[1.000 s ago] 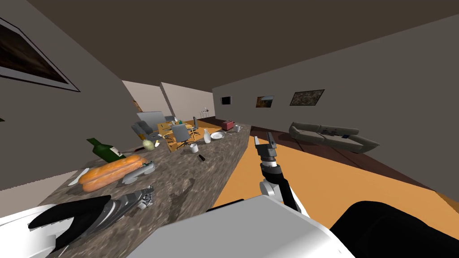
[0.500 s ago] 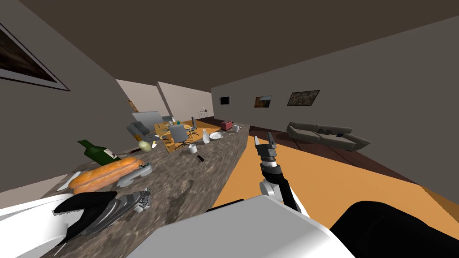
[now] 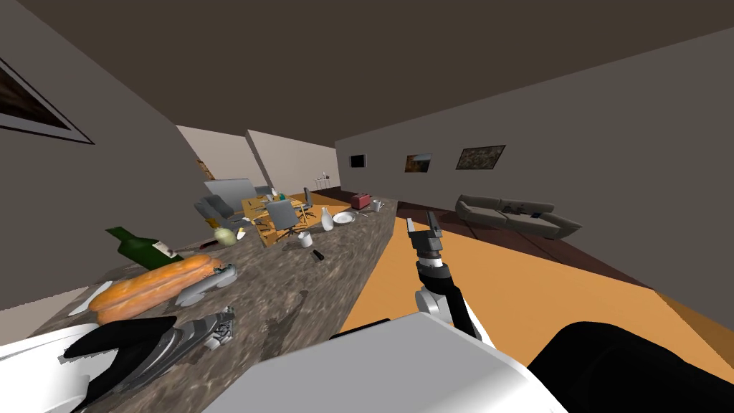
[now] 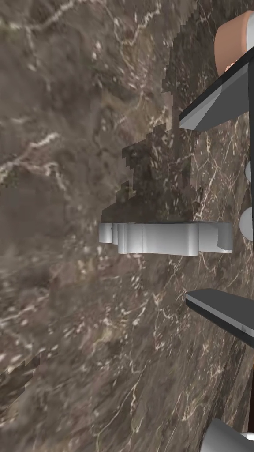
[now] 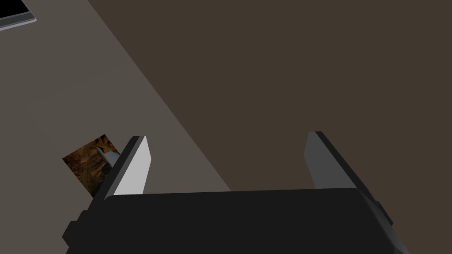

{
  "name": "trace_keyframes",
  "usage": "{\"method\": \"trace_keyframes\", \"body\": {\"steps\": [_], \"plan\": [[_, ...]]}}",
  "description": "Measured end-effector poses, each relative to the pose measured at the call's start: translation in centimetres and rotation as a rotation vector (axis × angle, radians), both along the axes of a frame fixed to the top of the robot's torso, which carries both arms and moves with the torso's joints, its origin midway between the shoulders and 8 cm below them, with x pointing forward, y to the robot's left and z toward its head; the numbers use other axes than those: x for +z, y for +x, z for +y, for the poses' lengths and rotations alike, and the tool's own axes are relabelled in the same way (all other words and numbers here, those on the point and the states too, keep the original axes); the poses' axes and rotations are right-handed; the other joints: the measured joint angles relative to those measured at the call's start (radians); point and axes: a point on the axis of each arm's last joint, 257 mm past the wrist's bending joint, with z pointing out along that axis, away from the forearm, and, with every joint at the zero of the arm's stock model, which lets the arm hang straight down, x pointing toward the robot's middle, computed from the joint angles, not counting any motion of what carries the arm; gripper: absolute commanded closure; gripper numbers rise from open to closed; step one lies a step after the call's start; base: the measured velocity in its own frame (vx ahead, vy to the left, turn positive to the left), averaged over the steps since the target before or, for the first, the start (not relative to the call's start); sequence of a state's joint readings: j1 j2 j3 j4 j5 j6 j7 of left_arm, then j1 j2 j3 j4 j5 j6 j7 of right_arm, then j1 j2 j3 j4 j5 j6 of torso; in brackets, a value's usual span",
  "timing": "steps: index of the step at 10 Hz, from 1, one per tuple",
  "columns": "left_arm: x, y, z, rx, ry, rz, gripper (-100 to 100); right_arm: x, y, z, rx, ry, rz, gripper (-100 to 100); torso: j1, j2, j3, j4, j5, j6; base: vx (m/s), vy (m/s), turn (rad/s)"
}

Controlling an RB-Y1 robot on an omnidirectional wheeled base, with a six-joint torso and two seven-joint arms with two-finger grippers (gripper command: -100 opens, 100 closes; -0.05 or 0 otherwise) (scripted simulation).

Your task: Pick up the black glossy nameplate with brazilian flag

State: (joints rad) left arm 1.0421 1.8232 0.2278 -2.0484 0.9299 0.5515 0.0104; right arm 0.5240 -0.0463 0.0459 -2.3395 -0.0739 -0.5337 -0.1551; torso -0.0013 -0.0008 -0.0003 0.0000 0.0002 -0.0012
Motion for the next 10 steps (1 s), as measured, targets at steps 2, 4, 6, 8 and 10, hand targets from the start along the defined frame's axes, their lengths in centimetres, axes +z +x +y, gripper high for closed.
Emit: {"method": "trace_keyframes", "body": {"steps": [2, 4, 6, 8, 10], "plan": [[-1.15, -1.65, 1.40, 0.016, 0.004, 0.005, -100, 0.00, 0.00, 0.00, 0.000, 0.000, 0.000, 0, 0.000, 0.000, 0.000, 0.000, 0.000, 0.000, 0.009, -0.008, -0.024], [-1.21, -1.69, 1.41, 0.017, 0.002, 0.003, 100, 0.00, 0.00, 0.00, 0.000, 0.000, 0.000, 0, 0.001, 0.001, 0.000, 0.000, 0.000, 0.000, 0.002, -0.002, -0.010], [-1.18, -1.63, 1.42, 0.016, 0.003, 0.002, 100, 0.00, 0.00, 0.00, 0.000, 0.000, 0.000, 0, 0.003, 0.002, 0.001, 0.000, 0.002, -0.001, 0.000, 0.000, 0.007], [-1.18, -1.63, 1.41, 0.016, 0.003, 0.002, 0, 0.00, 0.00, 0.00, 0.000, 0.000, 0.000, 0, 0.003, 0.002, 0.001, 0.000, 0.002, -0.001, 0.000, 0.000, 0.000], [-0.96, -1.35, 1.17, 0.013, 0.002, 0.001, 100, 0.00, 0.00, 0.00, 0.000, 0.000, 0.000, 0, 0.003, 0.001, 0.001, 0.000, 0.001, 0.000, -0.002, 0.001, 0.043]]}}
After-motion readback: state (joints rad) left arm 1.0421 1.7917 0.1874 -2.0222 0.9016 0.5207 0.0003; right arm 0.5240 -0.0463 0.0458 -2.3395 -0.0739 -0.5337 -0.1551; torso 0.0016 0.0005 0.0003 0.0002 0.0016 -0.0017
